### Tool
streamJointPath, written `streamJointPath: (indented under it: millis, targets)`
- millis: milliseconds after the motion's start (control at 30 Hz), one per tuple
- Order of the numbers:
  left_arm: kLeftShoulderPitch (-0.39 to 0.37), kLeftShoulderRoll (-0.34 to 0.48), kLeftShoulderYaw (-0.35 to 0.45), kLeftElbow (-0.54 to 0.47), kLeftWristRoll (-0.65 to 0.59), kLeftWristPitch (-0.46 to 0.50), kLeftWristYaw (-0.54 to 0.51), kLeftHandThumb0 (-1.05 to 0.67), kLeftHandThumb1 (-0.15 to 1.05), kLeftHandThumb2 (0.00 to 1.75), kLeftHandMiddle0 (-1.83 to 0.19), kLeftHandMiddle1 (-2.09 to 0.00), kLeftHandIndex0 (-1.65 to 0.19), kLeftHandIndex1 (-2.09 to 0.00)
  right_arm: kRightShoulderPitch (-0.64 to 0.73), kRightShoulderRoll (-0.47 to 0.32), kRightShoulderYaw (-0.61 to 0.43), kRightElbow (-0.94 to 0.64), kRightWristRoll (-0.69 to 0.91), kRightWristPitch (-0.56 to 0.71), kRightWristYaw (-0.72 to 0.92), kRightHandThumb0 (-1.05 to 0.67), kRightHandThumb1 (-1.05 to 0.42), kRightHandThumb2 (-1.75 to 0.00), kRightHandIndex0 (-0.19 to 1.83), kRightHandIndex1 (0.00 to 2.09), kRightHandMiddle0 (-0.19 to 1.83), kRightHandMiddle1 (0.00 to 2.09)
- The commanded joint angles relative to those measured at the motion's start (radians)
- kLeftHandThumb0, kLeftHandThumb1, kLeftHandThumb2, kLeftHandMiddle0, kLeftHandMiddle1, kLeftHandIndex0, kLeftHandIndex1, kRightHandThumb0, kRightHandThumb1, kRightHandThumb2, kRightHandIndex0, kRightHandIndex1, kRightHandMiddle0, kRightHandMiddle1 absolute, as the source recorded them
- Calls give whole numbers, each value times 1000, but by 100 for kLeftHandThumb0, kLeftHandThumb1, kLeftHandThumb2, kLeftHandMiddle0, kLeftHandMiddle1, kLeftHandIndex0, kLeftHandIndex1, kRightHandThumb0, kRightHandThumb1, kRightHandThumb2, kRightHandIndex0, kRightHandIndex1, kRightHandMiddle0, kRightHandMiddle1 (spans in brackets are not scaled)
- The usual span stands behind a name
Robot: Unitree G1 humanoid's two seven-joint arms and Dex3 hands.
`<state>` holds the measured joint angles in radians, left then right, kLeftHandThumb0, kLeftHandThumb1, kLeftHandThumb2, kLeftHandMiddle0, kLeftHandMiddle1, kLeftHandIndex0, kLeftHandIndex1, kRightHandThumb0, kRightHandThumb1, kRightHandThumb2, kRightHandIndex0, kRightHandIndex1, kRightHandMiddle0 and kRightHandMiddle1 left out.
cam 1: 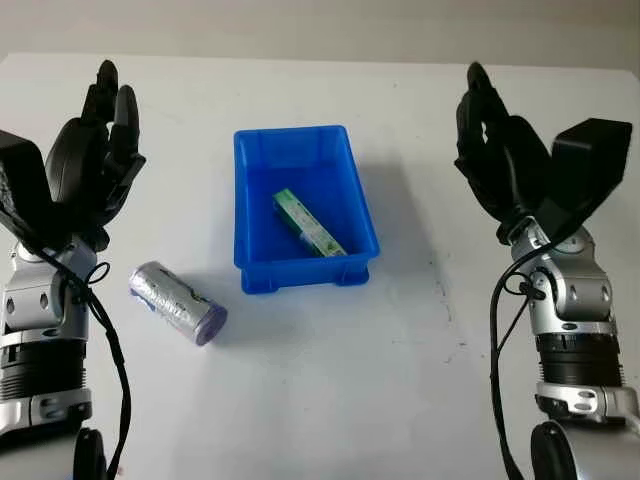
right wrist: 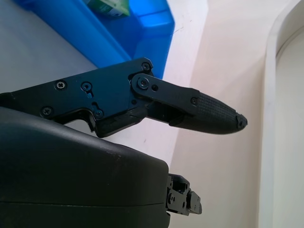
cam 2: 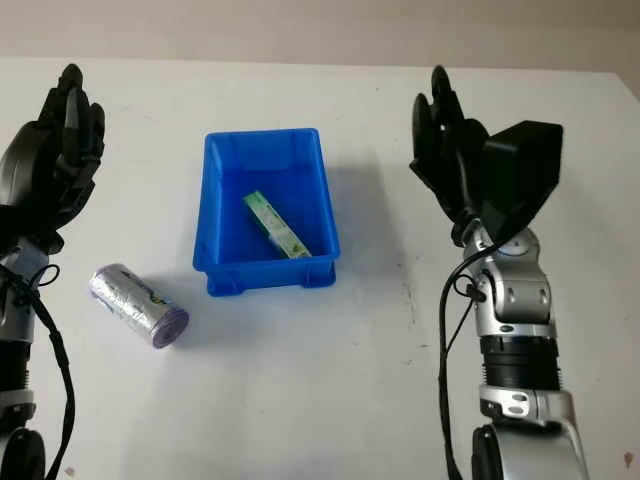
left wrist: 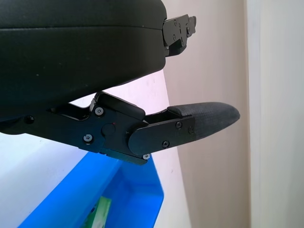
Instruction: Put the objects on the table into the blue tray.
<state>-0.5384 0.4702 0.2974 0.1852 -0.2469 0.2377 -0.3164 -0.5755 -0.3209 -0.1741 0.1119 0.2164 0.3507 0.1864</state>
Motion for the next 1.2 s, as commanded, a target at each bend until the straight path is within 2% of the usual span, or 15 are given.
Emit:
streamJointPath:
  millis: [0, 167, 300, 433, 533, 700, 833, 933, 1033, 1167]
  targets:
    - [21, 34, -2, -33, -4, 6, -32, -76, 105, 63, 19, 0, 19, 0, 13, 8, -13, -32, 12, 17, -4, -73, -105, -75, -19, 0, -19, 0]
    - [87, 142, -8, -100, -16, -33, -222, -80, 105, 56, 19, 0, 19, 0, 11, 17, -20, -45, 34, 45, -4, -73, -105, -75, -19, 0, -19, 0]
    - [168, 251, -11, -234, 39, -59, -297, -87, 105, 41, 16, -4, 16, -3, 11, 21, -27, -46, 46, 61, -7, -73, -105, -76, -19, 0, -19, 0]
    - [227, 374, -6, -328, 43, -18, -407, -84, 102, 13, 19, -4, 18, -4, 8, 21, -30, -36, 49, 56, 1, -74, -105, -77, -19, 0, -19, 0]
    - [283, 478, -29, -405, 172, -53, -425, -89, 96, 5, 14, -6, 14, -6, 6, 21, -31, -30, 48, 52, 5, -75, -105, -78, -19, 0, -19, 0]
    - [337, 637, -75, -546, 360, -11, -492, -96, 94, 5, 17, -4, 19, -2, 0, 22, -35, -18, 49, 46, 14, -74, -105, -78, -19, 0, -19, 0]
    - [351, 668, -71, -575, 373, -16, -540, -87, 87, 3, 19, 0, 19, -1, -4, 23, -35, -15, 47, 48, 15, -74, -105, -78, -19, 0, -19, 0]
    - [370, 675, -64, -574, 389, -65, -543, -80, 80, 3, 19, -2, 17, -4, -4, 21, -33, -16, 45, 48, 16, -74, -105, -78, -19, 0, -19, 0]
    - [384, 687, -68, -560, 411, -144, -549, -79, 81, 5, 19, -3, 16, -5, -7, 23, -34, -14, 47, 49, 17, -74, -105, -78, -19, 0, -19, 0]
    - [399, 667, -58, -549, 410, -198, -541, -76, 80, 5, 16, -5, 12, -7, -6, 29, -35, -16, 48, 47, 12, -73, -105, -78, -19, 0, -19, 0]
